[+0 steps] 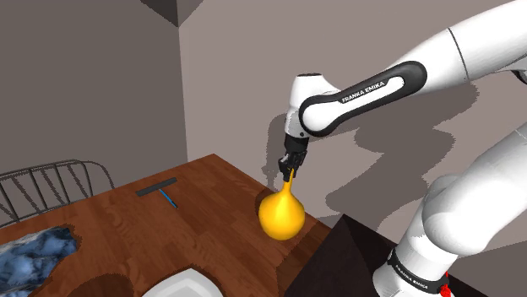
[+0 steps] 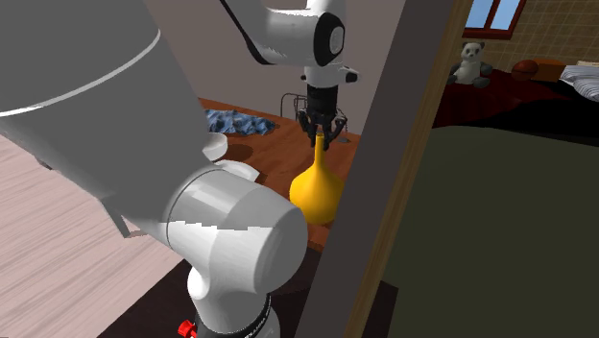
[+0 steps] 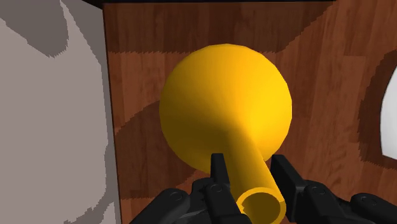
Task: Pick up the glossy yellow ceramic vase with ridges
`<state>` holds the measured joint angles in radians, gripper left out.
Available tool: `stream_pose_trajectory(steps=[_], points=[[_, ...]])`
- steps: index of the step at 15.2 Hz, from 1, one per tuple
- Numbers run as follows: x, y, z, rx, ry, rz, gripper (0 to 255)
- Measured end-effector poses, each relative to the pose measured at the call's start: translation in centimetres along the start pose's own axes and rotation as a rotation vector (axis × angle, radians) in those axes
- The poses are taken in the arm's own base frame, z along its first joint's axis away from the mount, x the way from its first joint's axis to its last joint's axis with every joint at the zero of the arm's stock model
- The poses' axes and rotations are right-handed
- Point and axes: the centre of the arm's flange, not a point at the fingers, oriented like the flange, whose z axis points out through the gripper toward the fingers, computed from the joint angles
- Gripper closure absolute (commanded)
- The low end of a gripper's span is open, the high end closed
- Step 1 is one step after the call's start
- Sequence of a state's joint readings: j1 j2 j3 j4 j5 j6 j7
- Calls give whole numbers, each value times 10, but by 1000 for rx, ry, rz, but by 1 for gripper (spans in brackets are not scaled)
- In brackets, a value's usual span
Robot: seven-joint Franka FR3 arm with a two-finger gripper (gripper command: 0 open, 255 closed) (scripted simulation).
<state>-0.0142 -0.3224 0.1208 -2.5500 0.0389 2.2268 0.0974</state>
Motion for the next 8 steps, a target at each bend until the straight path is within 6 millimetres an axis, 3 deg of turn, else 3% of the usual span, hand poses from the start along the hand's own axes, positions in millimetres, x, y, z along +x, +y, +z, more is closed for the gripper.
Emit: stream_pose_trajectory(steps=[8], points=[[0,0,-40,0,0,0,255]])
